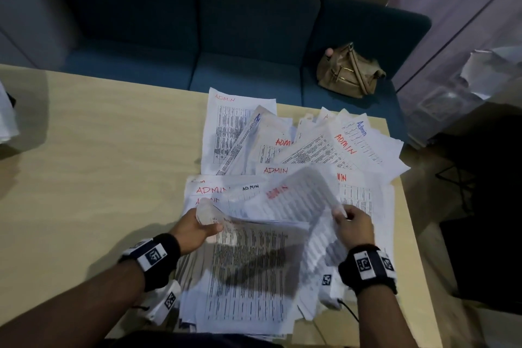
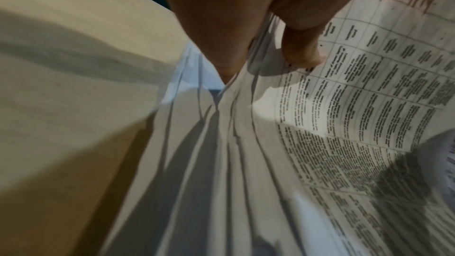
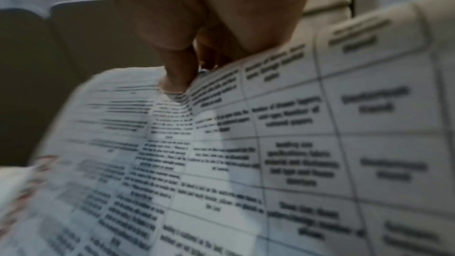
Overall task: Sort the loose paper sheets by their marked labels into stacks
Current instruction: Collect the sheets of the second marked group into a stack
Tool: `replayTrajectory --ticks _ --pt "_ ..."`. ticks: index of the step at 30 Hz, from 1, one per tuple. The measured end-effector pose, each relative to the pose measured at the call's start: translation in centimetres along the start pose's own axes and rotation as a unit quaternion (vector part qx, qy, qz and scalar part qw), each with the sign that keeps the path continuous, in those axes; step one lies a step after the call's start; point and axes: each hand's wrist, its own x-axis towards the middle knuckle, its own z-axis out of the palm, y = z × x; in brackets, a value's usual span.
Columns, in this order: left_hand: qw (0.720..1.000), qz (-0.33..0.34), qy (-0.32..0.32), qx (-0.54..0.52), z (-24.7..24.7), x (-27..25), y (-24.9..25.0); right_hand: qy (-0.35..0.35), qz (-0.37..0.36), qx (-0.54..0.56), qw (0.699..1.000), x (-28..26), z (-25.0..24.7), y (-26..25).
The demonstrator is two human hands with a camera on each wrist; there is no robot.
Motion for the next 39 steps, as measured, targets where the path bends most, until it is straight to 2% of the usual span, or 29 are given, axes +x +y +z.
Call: replayTrajectory --ticks 4,8,10,12,14,17,20,22,24,26,27,29,31,34,37,39 --pt "0.996 -0.041 0.057 -0.051 0.7 0.0 0.5 -0.105 -0.013 -0.062 0.992 -0.5 3.3 -0.4" --pt "0.995 -0.055 0.057 -0.062 0.8 0.2 0.8 -0.126 -0.041 -0.091 0.987 -1.2 4.5 -2.4" --pt "0.994 -0.058 0.069 -0.064 0.7 0.3 0.8 -0.146 -0.073 -0.126 0.979 -1.5 4.5 -3.3" --pt "0.993 -0.056 0.08 -0.072 0.7 0.4 0.8 -0.135 -0.109 -0.139 0.975 -1.8 3.8 -4.3" --pt "0.989 -0.063 0.103 -0.081 0.3 0.6 0.5 -0.087 -0.145 -0.125 0.978 -1.9 2.3 -5.4" --pt "0.981 -0.075 0.141 -0.106 -0.6 0.8 0.5 0.082 -0.219 -0.037 0.972 -2.1 -1.7 -7.3" --pt "0.971 -0.093 0.159 -0.154 -1.6 0.9 0.8 0.171 -0.265 0.131 0.94 -2.6 -6.3 -9.2" --pt "0.965 -0.093 0.17 -0.179 -2.4 1.1 0.9 0.214 -0.279 0.238 0.905 -3.1 -8.5 -10.0" --pt "0.963 -0.079 0.186 -0.18 -2.8 1.5 1.0 0.234 -0.289 0.282 0.884 -3.2 -9.5 -10.1" --pt "0.966 -0.061 0.196 -0.157 -2.9 1.6 2.0 0.216 -0.264 0.306 0.889 -2.7 -8.9 -9.7" --pt "0.97 -0.054 0.195 -0.138 -2.7 1.7 2.5 0.19 -0.241 0.299 0.904 -2.4 -8.1 -9.4" --pt "0.976 -0.052 0.179 -0.114 -2.6 1.8 3.5 0.111 -0.193 0.207 0.953 -1.9 -5.8 -8.4" --pt "0.981 -0.043 0.147 -0.121 -2.5 2.1 4.5 0.044 -0.154 0.114 0.98 -1.8 -2.9 -7.4" --pt "0.979 -0.042 0.138 -0.142 -2.0 2.4 5.7 -0.022 -0.101 0.142 0.984 -3.0 1.3 -6.8" --pt "0.986 -0.034 0.095 -0.131 -1.2 2.5 6.0 -0.084 -0.035 0.211 0.973 -4.1 4.8 -5.8" --pt "0.983 -0.053 0.088 -0.153 -1.0 2.3 5.9 -0.086 -0.016 0.224 0.971 -4.3 6.5 -5.1"
